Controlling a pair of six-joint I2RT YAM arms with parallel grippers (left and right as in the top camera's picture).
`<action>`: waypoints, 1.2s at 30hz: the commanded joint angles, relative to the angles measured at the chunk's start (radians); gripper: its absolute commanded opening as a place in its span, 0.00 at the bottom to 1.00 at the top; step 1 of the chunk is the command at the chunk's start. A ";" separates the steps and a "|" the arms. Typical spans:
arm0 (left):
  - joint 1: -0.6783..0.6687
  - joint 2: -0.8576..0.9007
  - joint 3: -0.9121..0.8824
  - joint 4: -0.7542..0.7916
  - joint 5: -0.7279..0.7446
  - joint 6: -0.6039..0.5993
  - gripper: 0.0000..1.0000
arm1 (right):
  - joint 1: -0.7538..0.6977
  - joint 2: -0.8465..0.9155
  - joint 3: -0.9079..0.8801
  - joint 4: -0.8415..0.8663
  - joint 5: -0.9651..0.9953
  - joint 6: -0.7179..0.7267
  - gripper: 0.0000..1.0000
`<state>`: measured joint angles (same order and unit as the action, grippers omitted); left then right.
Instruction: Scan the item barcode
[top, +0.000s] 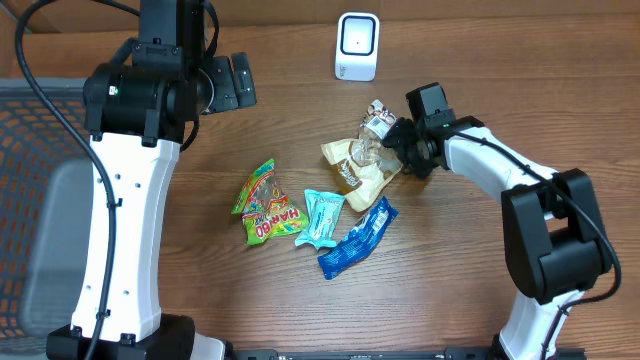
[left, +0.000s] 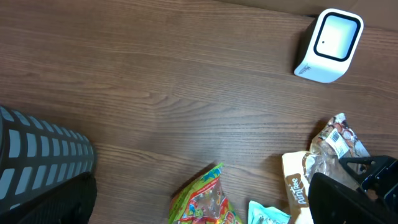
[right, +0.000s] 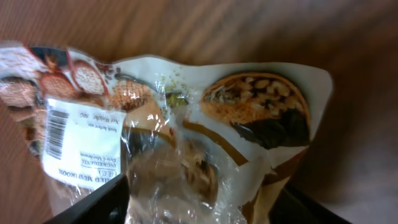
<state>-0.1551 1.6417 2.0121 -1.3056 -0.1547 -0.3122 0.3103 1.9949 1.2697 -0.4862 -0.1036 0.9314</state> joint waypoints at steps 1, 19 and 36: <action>0.004 0.006 0.006 0.001 -0.010 0.005 1.00 | 0.000 0.096 -0.007 0.010 0.094 0.016 0.64; 0.004 0.006 0.006 0.001 -0.010 0.005 1.00 | 0.002 0.100 -0.004 0.109 -0.312 -0.231 0.21; 0.004 0.006 0.006 0.001 -0.010 0.005 1.00 | -0.083 0.080 0.042 0.084 -0.657 -0.517 0.53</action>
<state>-0.1551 1.6417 2.0121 -1.3060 -0.1547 -0.3122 0.2169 2.0903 1.2900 -0.3393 -0.8398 0.4835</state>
